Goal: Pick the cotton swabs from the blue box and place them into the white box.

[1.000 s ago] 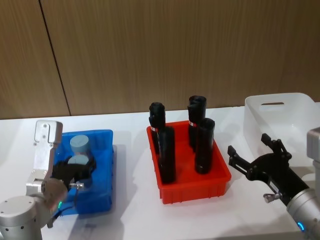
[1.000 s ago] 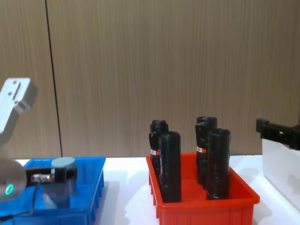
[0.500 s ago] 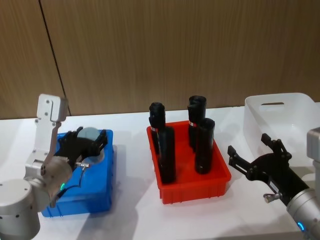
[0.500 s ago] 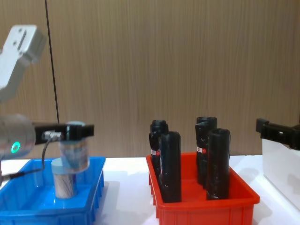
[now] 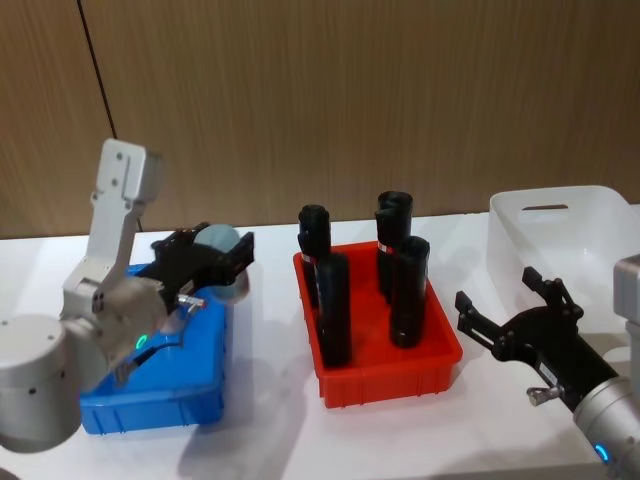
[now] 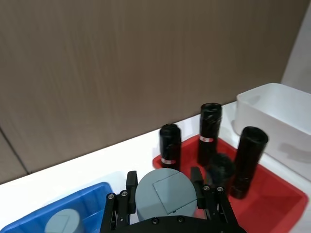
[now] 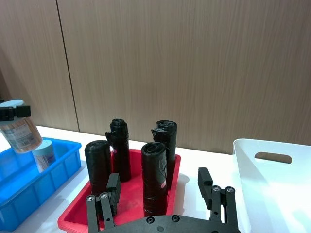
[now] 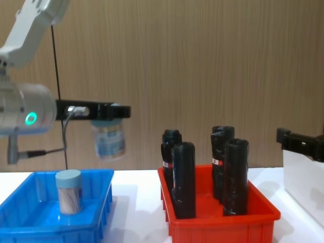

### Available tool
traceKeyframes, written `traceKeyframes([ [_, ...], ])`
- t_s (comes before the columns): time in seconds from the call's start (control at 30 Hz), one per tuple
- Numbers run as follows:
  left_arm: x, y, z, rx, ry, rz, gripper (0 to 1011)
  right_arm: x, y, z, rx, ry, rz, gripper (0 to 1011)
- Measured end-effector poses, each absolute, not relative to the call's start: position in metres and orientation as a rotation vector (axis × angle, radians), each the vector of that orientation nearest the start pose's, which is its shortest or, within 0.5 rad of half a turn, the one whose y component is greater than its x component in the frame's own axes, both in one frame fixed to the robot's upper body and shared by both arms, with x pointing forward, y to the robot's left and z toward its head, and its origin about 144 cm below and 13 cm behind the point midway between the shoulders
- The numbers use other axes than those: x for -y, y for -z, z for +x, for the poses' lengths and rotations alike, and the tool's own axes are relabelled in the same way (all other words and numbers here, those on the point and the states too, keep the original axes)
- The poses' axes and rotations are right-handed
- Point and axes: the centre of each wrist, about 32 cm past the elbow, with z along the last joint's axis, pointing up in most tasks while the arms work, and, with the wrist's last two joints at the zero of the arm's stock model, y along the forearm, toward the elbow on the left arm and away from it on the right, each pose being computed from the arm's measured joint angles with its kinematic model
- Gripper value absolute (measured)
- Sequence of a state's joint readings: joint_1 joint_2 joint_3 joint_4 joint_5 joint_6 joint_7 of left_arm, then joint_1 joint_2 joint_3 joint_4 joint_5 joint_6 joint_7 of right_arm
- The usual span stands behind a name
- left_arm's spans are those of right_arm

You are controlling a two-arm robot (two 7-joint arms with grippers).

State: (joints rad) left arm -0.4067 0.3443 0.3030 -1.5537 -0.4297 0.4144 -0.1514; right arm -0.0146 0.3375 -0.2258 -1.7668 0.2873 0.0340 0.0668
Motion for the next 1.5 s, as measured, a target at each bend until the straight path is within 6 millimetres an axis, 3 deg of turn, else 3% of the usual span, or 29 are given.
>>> traceKeyframes([
  [0.7, -0.200, -1.321, 0.568, -0.143, -0.902, 0.205, 666, 0.237, -1.189, 0.443, 0.075, 1.229, 0.026, 1002],
  [1.5, -0.181, -1.341, 0.580, -0.143, -0.812, 0.250, 666, 0.237, -1.189, 0.443, 0.075, 1.229, 0.026, 1002],
])
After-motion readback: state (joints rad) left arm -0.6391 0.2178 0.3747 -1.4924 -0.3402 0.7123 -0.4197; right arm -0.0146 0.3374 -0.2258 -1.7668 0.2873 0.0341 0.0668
